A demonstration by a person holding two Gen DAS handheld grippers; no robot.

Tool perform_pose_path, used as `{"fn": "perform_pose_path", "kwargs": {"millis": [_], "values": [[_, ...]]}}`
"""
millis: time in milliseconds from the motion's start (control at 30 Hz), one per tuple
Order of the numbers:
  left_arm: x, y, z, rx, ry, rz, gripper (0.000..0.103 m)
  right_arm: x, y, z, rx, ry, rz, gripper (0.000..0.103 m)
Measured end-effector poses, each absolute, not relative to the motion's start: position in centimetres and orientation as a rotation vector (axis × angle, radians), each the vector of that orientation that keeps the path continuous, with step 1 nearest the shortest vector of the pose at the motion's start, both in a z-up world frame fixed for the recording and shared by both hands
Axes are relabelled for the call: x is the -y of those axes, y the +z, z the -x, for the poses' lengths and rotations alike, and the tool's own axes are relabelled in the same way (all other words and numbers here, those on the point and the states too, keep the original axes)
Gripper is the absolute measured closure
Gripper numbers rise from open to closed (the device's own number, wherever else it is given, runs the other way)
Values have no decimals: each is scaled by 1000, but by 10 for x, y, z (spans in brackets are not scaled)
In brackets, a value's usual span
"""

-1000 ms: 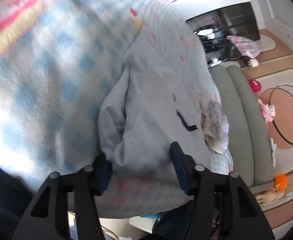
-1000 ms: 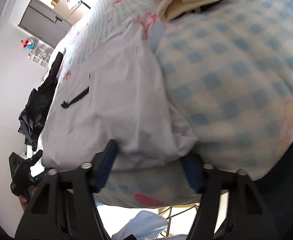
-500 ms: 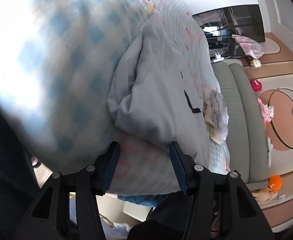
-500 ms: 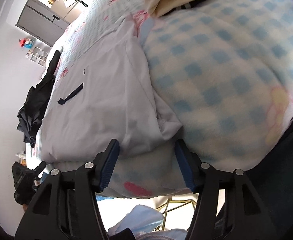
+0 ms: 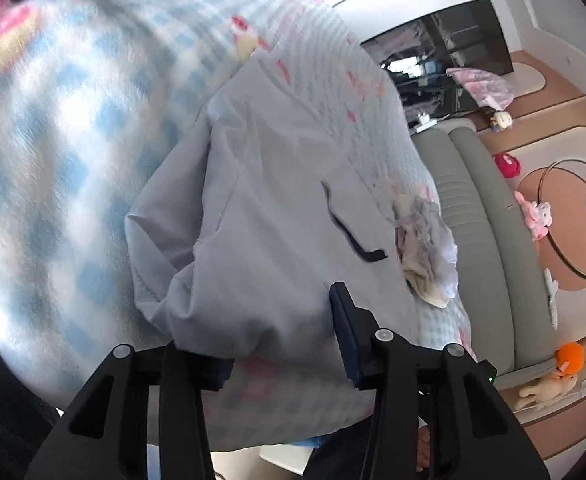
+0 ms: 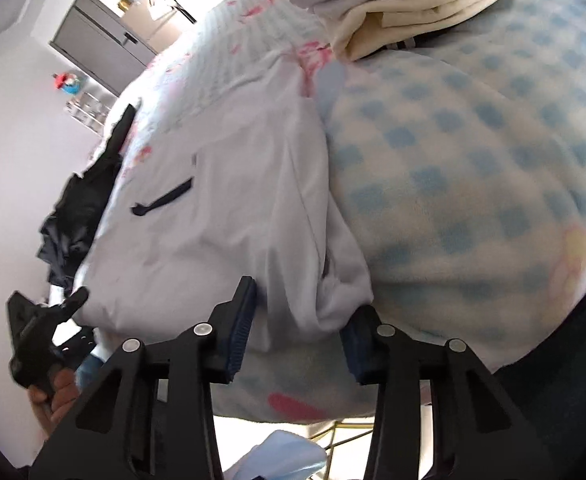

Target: Fold clothes

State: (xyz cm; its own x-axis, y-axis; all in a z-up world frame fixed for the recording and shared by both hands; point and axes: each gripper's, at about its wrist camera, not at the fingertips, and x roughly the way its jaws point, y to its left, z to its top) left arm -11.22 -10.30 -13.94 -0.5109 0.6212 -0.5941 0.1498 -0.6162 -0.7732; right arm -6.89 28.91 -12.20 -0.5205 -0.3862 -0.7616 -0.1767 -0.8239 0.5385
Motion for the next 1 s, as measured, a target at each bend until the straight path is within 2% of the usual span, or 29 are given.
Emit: {"fn": "perform_pose_path", "kwargs": {"millis": [67,133,200,267,333,367,400,500,533,600,667,867,1000], "values": [[103,-149,118,1194,2160,1401,55,-294,-126,72,960,-2456,-1486,62],[102,-143,119,1188,2175,1399,55,-285,-114,72,856,-2494,-1498,63],[99,-128,114,1099,2251,1372,55,-278,-100,67,716,-2535,-1501,65],[99,-126,111,1070,2275,1372,55,-274,-98,65,675,-2527,-1510,66],[105,-133,109,1110,2260,1373,54,-280,-111,68,727,-2500,-1534,67],[108,-137,109,1140,2256,1378,54,-285,-125,72,789,-2449,-1553,65],[110,-139,110,1153,2262,1377,55,-288,-137,78,837,-2413,-1563,59],[106,-140,112,1120,2301,1382,64,-295,-150,84,885,-2382,-1533,58],[103,-137,113,1097,2316,1389,68,-293,-146,84,867,-2393,-1531,61],[101,-127,110,1064,2334,1367,73,-286,-131,80,770,-2451,-1508,81],[102,-117,105,1039,2337,1345,76,-276,-111,69,627,-2527,-1459,89],[102,-88,90,959,2333,1320,78,-281,-92,48,723,-2536,-1397,95],[110,-78,75,950,2311,1330,78,-266,-65,40,668,-2530,-1329,95]]}}
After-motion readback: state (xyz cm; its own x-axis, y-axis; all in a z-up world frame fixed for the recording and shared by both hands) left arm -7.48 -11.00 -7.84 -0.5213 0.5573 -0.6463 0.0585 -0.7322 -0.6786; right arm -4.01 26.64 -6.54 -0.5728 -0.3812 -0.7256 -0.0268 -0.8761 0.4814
